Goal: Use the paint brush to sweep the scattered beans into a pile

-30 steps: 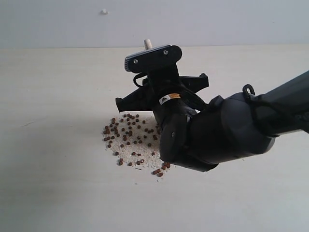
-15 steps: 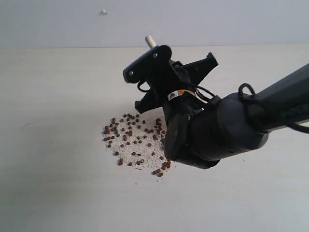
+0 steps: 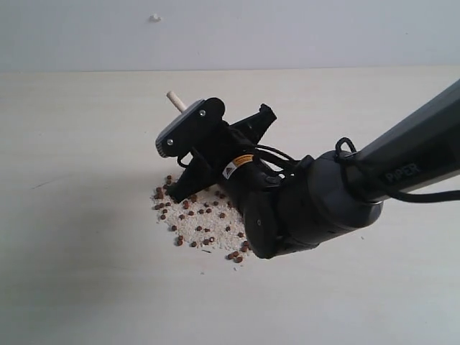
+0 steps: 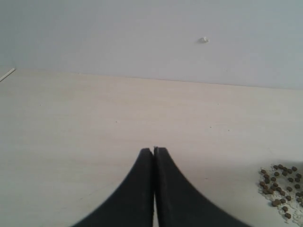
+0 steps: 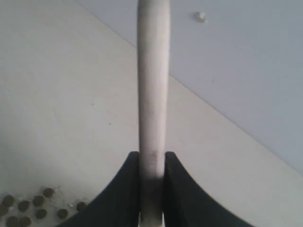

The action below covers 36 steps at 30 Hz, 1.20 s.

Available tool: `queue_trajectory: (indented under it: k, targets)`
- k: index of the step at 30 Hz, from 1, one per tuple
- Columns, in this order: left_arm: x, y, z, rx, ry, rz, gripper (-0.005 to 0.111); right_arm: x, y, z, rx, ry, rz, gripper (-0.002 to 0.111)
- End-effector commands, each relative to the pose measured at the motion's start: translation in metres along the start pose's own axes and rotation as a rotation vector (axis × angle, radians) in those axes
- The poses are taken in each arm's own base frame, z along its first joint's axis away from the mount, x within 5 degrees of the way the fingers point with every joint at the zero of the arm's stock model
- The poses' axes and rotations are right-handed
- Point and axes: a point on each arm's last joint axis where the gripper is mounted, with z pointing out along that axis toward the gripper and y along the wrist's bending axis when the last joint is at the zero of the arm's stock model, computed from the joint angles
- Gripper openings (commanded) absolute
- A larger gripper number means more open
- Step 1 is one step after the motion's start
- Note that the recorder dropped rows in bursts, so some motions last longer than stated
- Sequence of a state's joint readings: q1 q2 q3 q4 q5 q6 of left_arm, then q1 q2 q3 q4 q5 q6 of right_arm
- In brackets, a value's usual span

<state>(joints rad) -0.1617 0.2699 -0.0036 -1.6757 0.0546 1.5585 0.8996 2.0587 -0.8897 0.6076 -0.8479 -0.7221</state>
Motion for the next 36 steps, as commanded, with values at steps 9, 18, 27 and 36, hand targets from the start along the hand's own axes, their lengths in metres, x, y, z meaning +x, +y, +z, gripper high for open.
queue_trajectory:
  k: [9, 18, 27, 36]
  targets:
    - [0.001, -0.001, 0.0, 0.008, 0.002, -0.005, 0.0, -0.033, -0.012, -0.013, -0.041, -0.059, 0.105, 0.0]
    - [0.001, -0.001, 0.0, 0.008, 0.002, -0.005, 0.0, -0.05, -0.063, -0.042, 0.291, 0.135, 0.054, 0.0]
    - [0.001, -0.001, 0.0, 0.008, 0.002, -0.005, 0.0, -0.022, -0.036, -0.075, 0.514, 0.295, 0.04, 0.0]
    - [0.001, -0.001, 0.0, 0.008, 0.002, -0.005, 0.0, 0.0, 0.007, -0.079, 0.473, 0.298, 0.136, 0.0]
